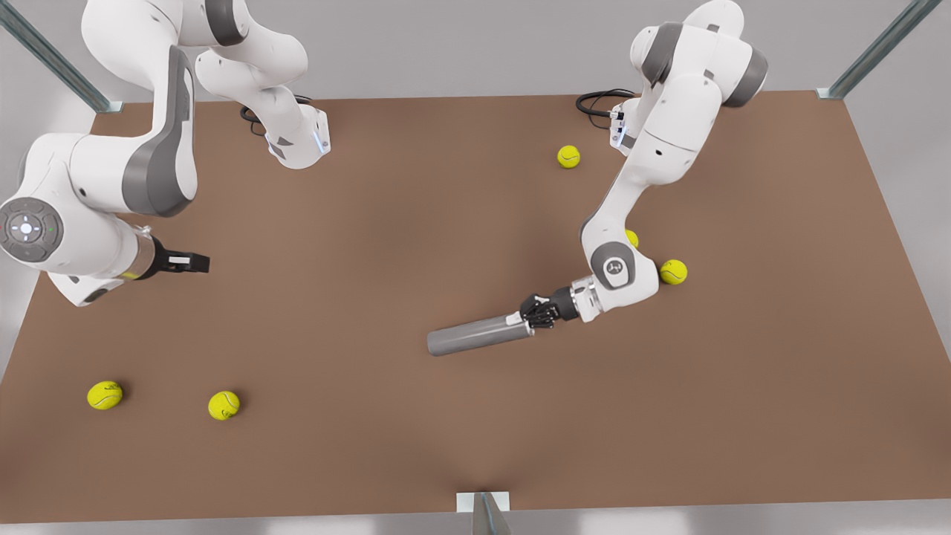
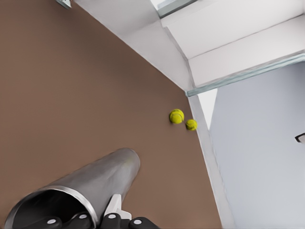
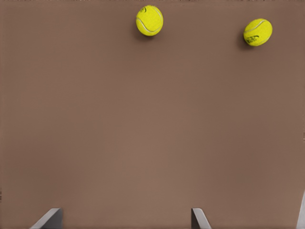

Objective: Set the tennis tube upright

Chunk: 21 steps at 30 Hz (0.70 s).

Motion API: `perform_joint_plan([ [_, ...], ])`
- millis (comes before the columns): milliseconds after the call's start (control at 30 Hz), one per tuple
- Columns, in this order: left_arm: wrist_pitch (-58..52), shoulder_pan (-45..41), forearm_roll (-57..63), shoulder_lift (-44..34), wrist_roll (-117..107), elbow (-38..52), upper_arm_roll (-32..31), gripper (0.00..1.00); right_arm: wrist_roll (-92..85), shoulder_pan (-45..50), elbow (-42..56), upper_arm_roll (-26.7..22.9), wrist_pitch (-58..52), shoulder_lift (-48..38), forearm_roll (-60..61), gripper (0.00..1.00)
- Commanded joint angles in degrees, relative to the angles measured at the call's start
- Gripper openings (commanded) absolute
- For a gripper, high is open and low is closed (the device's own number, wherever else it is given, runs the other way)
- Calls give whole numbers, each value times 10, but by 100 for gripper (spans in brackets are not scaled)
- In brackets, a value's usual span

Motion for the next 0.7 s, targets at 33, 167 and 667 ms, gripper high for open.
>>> perform_joint_plan([
  [33,25,-2,9,-18,-39,-6,1,21,2,0,1,0,-1,-1,1,100],
  [167,51,-2,74,-58,-94,-21,3,21,2,0,1,0,-1,-1,1,100],
  [667,-198,-2,702,-231,-424,20,205,21,3,-1,13,0,0,8,0,100],
])
